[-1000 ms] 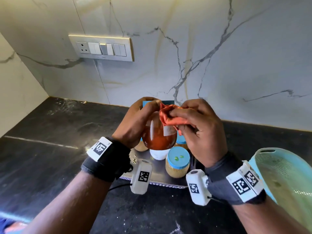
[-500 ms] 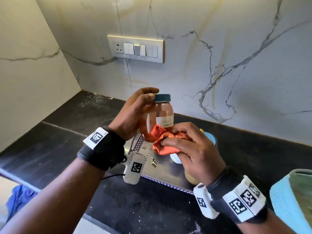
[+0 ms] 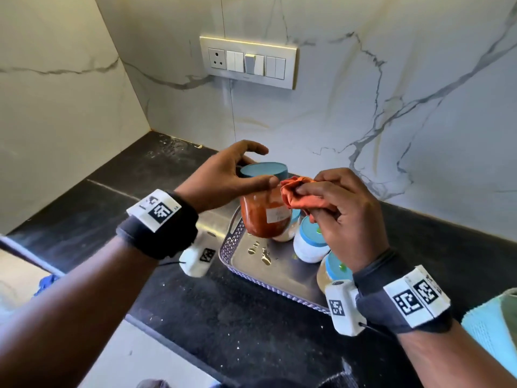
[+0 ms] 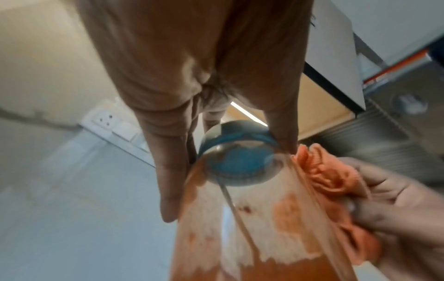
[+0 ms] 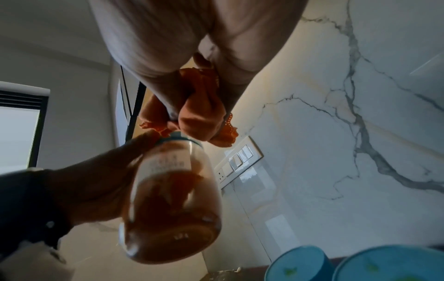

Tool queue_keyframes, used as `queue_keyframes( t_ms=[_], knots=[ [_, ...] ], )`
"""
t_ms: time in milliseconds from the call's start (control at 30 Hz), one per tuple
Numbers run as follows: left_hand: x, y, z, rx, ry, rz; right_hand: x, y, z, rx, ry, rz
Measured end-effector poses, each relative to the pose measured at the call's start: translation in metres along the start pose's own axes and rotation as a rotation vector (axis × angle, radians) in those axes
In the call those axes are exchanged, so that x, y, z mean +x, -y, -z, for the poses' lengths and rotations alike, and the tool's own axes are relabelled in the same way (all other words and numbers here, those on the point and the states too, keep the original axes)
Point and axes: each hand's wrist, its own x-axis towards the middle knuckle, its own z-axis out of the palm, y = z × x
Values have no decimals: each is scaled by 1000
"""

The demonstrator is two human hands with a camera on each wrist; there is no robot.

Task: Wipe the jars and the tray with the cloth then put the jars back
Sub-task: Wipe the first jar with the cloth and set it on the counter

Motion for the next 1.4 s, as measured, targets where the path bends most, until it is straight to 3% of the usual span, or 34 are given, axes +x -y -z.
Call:
queue_keyframes(
  t_ms=[433, 567, 767, 1133, 1267, 1400],
  knots=[
    [10, 91, 112, 752, 8, 295, -22, -7, -28, 76, 71, -89],
    [-8, 119, 141, 755, 17, 413, -26, -12, -36, 103, 98, -94],
    [-15, 153, 152, 765, 54, 483, -38, -14, -56, 123, 160, -118],
    [-22, 186, 155, 775, 79, 514, -49, -14, -59, 151, 218, -162],
    [-22, 176, 152, 665, 46, 485, -52, -23, -54, 135, 207, -177],
    [-16, 145, 129, 754, 0, 386, -57, -27, -45, 172, 167, -226]
  ],
)
